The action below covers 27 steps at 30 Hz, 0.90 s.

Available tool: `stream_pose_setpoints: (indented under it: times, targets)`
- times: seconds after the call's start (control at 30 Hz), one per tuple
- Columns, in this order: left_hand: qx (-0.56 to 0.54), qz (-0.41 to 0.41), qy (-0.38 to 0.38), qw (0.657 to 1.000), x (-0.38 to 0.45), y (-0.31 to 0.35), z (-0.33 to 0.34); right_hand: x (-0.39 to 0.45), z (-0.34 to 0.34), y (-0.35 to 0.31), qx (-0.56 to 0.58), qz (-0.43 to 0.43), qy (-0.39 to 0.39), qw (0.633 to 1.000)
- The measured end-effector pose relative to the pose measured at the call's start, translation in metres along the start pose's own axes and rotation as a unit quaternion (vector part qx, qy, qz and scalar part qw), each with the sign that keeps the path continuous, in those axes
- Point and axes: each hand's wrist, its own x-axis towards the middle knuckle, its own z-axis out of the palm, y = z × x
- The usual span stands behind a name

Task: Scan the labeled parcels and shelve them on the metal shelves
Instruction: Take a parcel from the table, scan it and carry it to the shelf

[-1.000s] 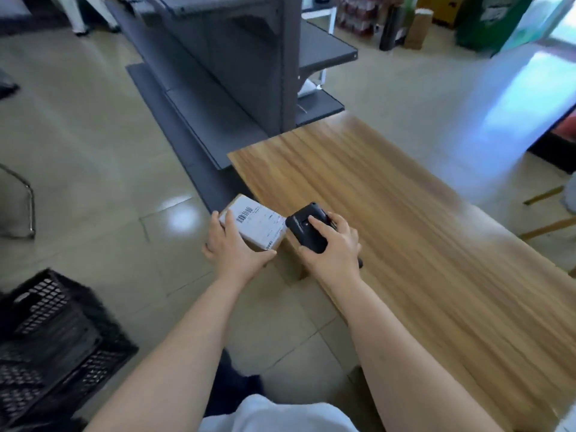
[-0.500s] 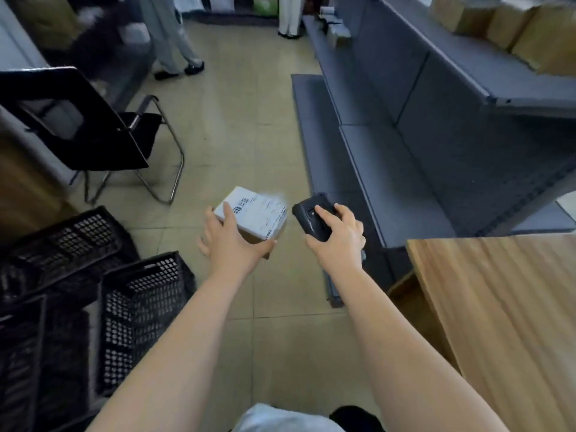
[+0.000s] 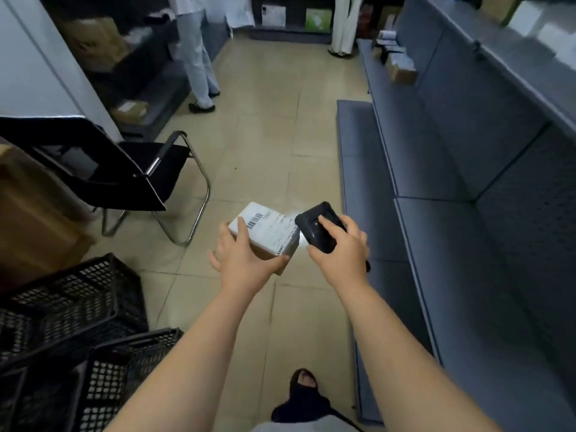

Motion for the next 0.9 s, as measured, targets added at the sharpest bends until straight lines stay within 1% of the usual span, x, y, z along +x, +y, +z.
stream_pose_setpoints:
  times: [0.13, 0.3, 0.37, 0.5, 0.63, 0.77, 0.9]
  targets:
    - [0.039, 0.0, 0.018, 0.999, 0.105, 0.039, 0.011, 0.117, 0.02, -0.01, 0.018, 0.013, -0.004, 1.0]
    - [0.06, 0.001, -0.002, 0.998, 0.23, 0.068, 0.039, 0.241, 0.053, -0.014, 0.015, 0.012, -0.009, 1.0]
    - [0.069, 0.014, -0.012, 0.997, 0.287, 0.078, 0.055, 0.296, 0.067, -0.012, 0.014, 0.025, -0.001, 1.0]
    - [0.059, 0.06, -0.031, 0.996, 0.419, 0.111, 0.083, 0.428, 0.09, -0.012, 0.038, 0.08, 0.059, 0.994]
    - [0.099, 0.126, -0.078, 0.984, 0.545, 0.152, 0.106, 0.548, 0.1, -0.022, 0.032, 0.092, 0.077, 0.992]
    - [0.137, 0.185, -0.118, 0.966, 0.641, 0.195, 0.139, 0.639, 0.105, -0.021, 0.024, 0.127, 0.098, 0.987]
    - [0.148, 0.228, -0.161, 0.949, 0.72, 0.243, 0.187, 0.723, 0.098, 0.002, 0.011, 0.172, 0.11, 0.979]
